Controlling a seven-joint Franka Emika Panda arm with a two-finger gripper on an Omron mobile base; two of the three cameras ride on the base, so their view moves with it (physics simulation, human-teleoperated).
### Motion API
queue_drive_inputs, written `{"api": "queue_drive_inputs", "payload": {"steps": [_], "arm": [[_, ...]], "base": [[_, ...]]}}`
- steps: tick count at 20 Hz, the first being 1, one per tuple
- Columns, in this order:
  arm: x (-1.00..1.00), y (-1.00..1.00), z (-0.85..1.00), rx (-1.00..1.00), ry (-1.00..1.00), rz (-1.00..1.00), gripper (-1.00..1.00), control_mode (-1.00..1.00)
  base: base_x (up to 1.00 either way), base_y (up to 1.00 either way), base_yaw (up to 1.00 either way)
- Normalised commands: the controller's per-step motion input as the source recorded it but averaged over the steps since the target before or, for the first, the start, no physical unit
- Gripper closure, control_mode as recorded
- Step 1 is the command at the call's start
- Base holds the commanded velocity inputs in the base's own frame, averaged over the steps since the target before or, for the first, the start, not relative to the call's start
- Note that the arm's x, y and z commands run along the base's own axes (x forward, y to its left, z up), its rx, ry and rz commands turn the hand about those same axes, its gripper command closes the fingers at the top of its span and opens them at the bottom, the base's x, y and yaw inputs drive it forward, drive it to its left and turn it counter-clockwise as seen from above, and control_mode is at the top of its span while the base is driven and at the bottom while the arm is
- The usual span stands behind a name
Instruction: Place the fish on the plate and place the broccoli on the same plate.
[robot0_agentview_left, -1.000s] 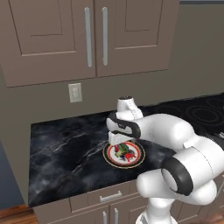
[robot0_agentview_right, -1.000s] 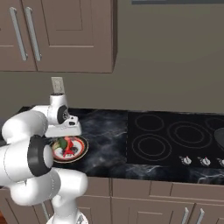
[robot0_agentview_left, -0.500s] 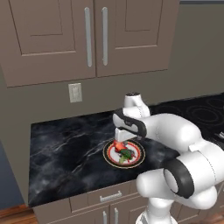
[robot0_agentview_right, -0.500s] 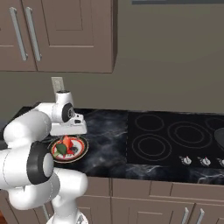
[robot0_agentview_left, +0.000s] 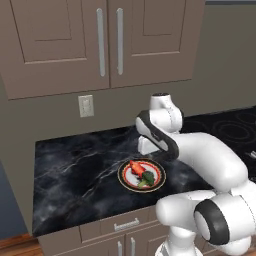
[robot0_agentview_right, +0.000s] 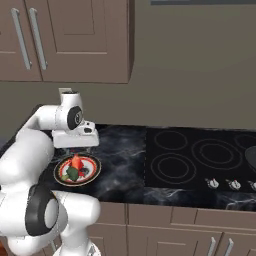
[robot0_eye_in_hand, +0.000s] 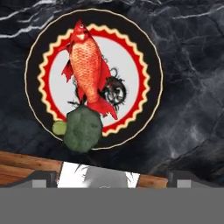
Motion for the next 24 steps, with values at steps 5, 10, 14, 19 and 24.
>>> {"api": "queue_drive_inputs", "payload": {"steps": [5,10,14,19,24], "arm": [[-1.00,0.00,0.23,0.04,-0.11,0.00,-1.00,-1.00],[-0.98,0.00,0.35,0.02,-0.16,0.01,-1.00,-1.00],[-0.81,-0.02,0.55,0.00,-0.15,0.00,-1.00,-1.00],[-0.59,-0.04,0.73,0.00,-0.14,0.00,-1.00,-1.00],[-0.42,-0.03,0.77,0.00,-0.12,-0.01,-1.00,-1.00]], "base": [[0.00,0.00,0.00],[0.00,0.00,0.00],[0.00,0.00,0.00],[0.00,0.00,0.00],[0.00,0.00,0.00]]}}
